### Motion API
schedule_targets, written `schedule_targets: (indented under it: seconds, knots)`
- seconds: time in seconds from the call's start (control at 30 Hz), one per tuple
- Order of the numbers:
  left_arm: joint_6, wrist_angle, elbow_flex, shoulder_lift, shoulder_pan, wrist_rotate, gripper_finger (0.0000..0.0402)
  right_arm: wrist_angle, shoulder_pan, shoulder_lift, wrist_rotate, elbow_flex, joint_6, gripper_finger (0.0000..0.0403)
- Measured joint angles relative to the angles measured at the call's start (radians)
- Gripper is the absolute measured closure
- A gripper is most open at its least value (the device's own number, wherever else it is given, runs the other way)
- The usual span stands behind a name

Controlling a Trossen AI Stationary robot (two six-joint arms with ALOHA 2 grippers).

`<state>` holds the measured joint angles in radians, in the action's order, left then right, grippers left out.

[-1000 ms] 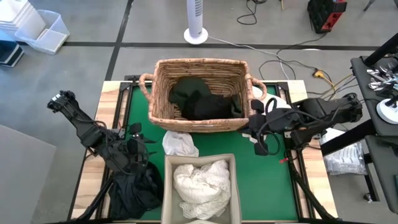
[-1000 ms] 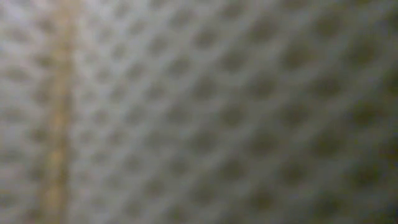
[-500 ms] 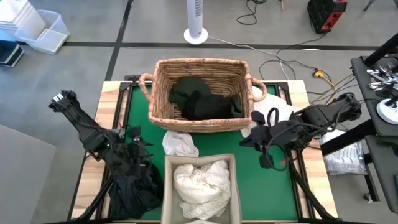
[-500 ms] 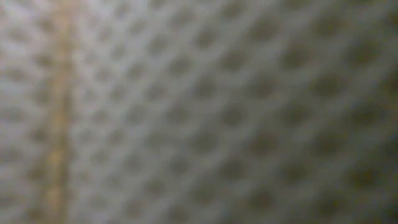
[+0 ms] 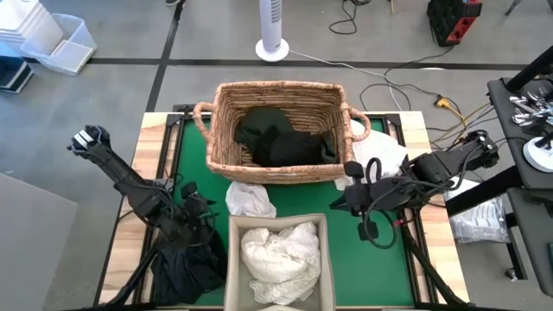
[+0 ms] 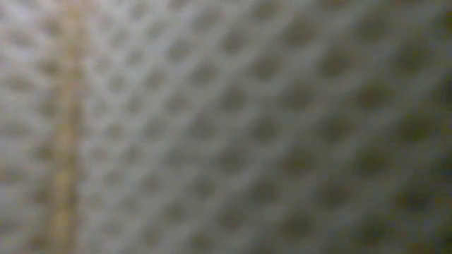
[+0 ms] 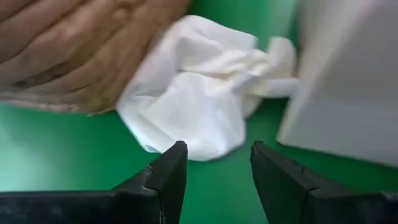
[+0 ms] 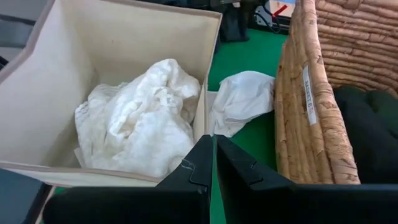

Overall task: Sort clothes
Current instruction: Put the white underwear into the white laundry organizer

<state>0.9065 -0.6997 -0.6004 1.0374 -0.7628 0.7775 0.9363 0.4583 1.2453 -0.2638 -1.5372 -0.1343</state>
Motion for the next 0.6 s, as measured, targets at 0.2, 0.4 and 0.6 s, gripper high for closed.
schedule_targets:
  seconds: [0.2,0.4,0.6]
  knots:
    - [0.165,0.018,0.055,0.0,0.01,0.13,0.0244,0.0,0.0,0.0,0.0,0.0,0.009,0.039]
    - [0.153,0.082,0.077,0.011,0.058,0.136,0.0244,-0.003,0.0,0.0,0.0,0.0,0.025,0.039]
    - [0.116,0.133,0.097,0.052,0.084,0.15,0.0244,-0.003,0.0,0.0,0.0,0.0,0.026,0.039]
